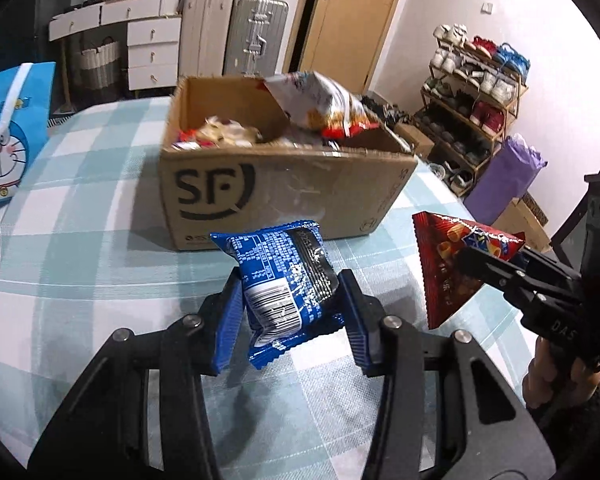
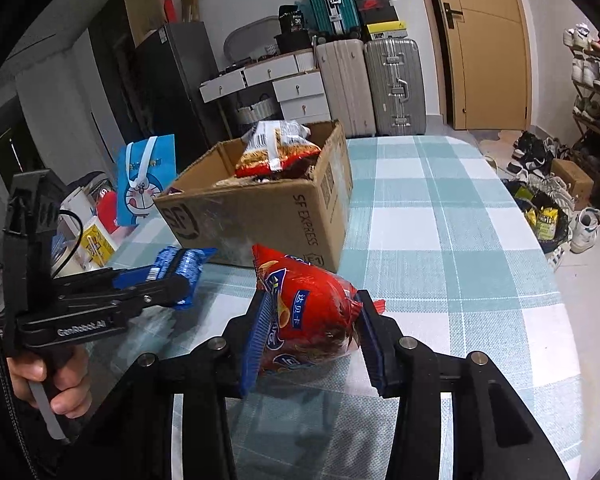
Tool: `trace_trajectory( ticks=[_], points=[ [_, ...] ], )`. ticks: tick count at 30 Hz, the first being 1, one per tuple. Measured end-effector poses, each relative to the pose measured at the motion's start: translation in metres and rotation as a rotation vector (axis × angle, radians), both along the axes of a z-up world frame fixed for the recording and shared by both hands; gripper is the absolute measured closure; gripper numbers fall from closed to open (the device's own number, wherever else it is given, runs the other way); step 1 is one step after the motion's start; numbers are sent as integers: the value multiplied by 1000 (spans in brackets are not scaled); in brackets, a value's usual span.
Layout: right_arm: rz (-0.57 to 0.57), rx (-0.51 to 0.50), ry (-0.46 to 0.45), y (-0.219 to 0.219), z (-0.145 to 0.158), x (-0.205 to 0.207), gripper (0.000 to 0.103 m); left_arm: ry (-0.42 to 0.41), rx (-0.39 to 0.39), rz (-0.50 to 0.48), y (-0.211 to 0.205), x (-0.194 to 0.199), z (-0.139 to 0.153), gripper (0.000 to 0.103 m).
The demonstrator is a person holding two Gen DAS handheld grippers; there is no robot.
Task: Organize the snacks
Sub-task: 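Lift both held bags and carry them over the cardboard box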
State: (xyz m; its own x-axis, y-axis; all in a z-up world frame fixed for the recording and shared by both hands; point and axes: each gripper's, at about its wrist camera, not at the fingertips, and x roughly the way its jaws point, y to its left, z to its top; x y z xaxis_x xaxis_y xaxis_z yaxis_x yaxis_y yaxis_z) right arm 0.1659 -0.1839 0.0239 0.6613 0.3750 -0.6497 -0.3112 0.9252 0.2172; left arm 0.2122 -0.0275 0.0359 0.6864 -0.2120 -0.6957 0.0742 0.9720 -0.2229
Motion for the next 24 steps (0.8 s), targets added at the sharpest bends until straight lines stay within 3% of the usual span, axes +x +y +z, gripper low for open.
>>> trace_trajectory(
  ticks=[10, 24],
  points=[
    [12, 11, -79, 19, 30, -8, 60, -93, -15, 30, 36, -51, 43, 60],
    [-11, 93, -181, 47, 66, 27, 60, -162, 0, 72, 59, -30, 77, 60]
  ],
)
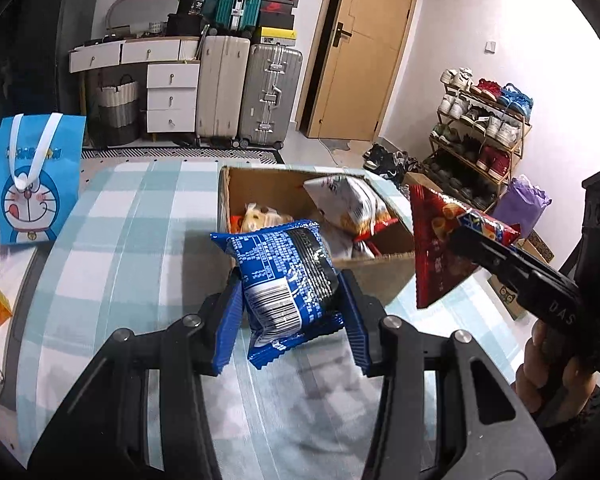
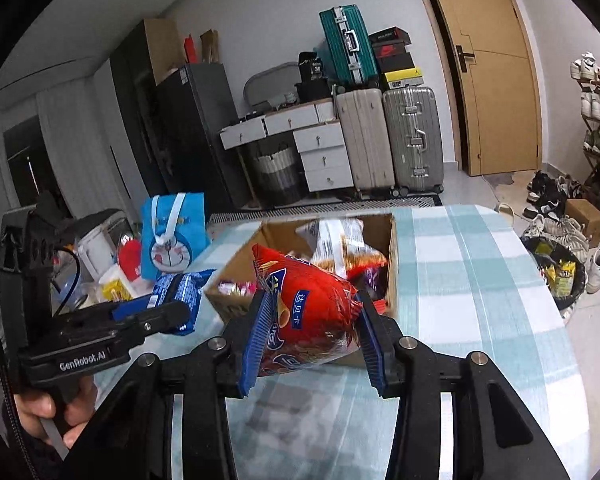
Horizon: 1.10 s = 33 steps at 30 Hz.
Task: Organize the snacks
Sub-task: 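Lift both held bags and carry them over the cardboard box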
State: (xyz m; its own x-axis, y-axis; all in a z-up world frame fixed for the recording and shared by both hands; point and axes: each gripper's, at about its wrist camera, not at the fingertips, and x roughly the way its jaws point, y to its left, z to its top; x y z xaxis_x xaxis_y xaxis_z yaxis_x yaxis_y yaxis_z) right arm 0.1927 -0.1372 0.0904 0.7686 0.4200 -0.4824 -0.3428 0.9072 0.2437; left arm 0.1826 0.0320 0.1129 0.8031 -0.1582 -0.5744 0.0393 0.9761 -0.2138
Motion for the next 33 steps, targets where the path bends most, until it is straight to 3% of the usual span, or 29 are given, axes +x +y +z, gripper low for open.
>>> trace_trajectory(
  ticks=[15, 24, 33],
  points=[
    [-92, 63, -38, -11, 1, 57, 60, 6, 7, 12, 0, 54, -2, 60],
    [-150, 25, -65, -16, -1, 91, 60, 16, 14, 10, 1, 79, -8, 60],
    [-73, 29, -4, 3, -21, 124, 60, 33, 35, 10, -1, 107, -15, 60]
  ],
)
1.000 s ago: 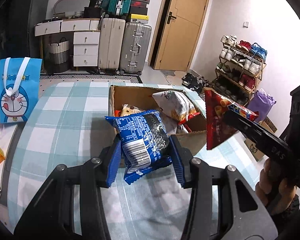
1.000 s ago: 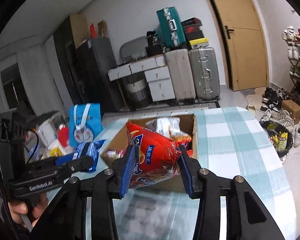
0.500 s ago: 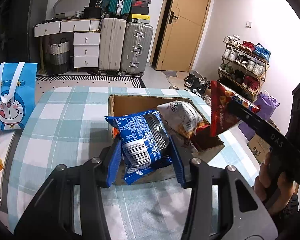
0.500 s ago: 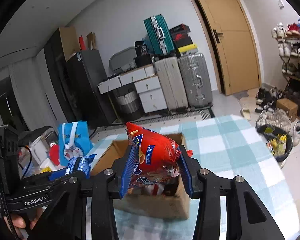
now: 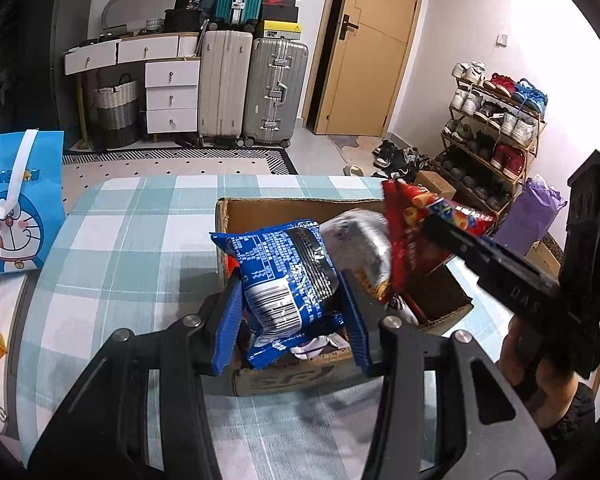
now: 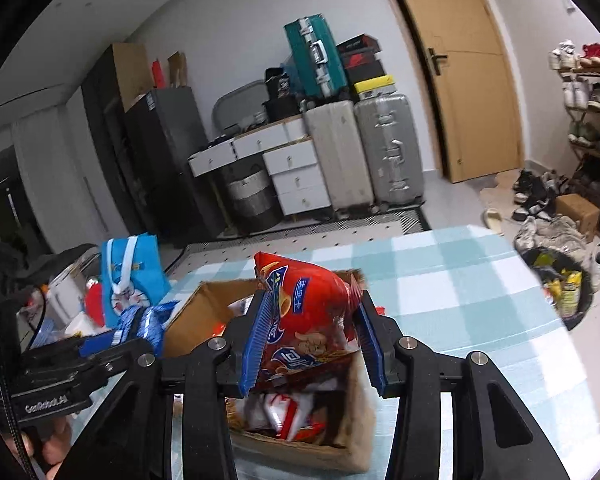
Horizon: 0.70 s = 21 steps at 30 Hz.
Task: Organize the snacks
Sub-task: 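Lift both held bags and carry them over the cardboard box, then open both tools to drop the bags into the box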
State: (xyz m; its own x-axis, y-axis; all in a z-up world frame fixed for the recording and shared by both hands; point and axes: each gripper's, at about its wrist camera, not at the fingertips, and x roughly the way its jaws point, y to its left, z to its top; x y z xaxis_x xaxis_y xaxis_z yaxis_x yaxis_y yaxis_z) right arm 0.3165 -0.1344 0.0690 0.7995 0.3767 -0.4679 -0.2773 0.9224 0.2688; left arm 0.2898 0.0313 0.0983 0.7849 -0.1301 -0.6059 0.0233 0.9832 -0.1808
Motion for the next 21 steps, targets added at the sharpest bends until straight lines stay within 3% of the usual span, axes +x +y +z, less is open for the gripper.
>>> trace_trajectory(
  ticks=[8, 21],
  points=[
    [72, -6, 53, 26, -23, 10, 61, 10, 16, -2, 1, 16, -6, 60],
    [46, -63, 35, 19, -26, 9, 60, 19, 69, -33, -14, 49, -27, 60]
  ],
)
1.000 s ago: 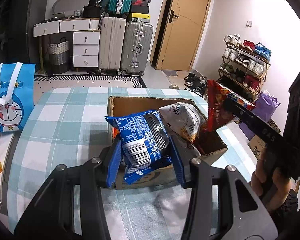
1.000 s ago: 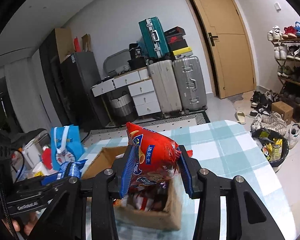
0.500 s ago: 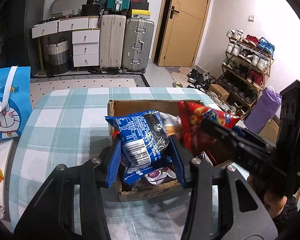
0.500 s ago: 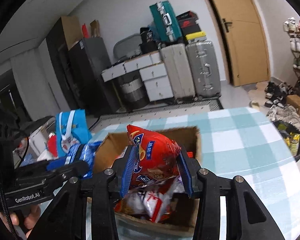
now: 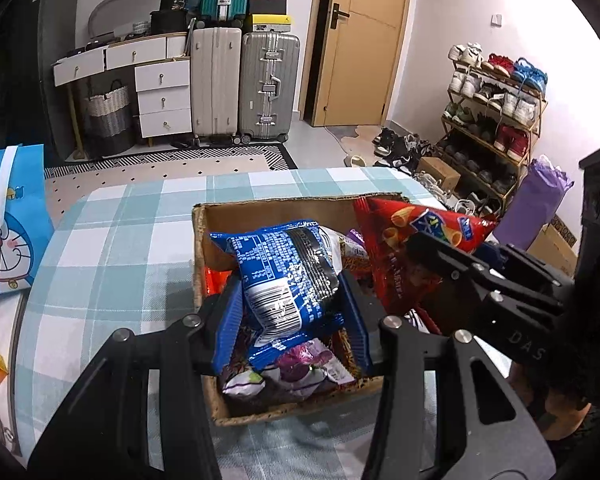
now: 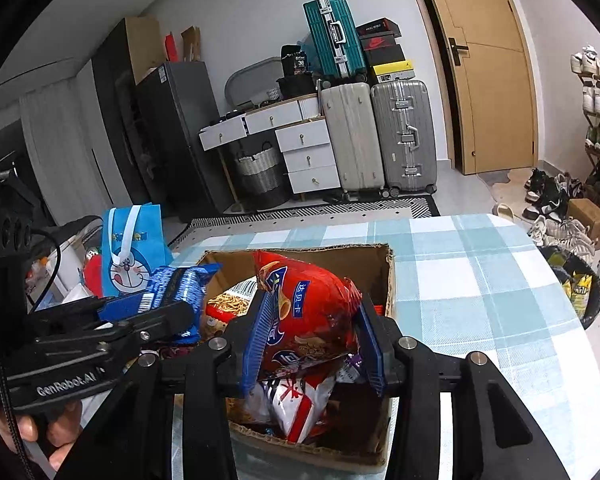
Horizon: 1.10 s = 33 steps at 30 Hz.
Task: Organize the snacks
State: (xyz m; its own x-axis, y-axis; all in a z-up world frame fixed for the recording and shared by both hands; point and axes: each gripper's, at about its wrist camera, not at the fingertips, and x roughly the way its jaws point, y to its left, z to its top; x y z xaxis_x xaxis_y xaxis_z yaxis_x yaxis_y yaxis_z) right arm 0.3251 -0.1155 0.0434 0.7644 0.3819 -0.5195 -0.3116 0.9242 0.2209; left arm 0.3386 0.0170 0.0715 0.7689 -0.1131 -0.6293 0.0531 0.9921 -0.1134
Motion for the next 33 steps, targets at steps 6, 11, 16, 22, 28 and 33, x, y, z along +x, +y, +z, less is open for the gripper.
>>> trace_trajectory(
  ticks=[6, 11, 16, 22, 28, 33],
  points=[
    [3, -10, -5, -1, 2, -1, 56, 25, 37, -5, -5, 15, -14, 60],
    [-5, -21, -28, -7, 6, -10, 51, 44, 43, -2, -6, 21, -23, 59],
    [-19, -22, -41, -20, 10, -21, 32, 0, 37, -6, -6, 8, -14, 30],
    [-19, -21, -44, -33, 14, -35, 8, -64, -6, 1, 2, -22, 5, 17],
    [16, -18, -42, -38, 9, -57, 1, -129, -29, 20, 10, -59, 14, 0],
    [43, -35, -48, -31, 1, -74, 0, -140, -26, 38, 16, -85, 9, 0]
  ],
)
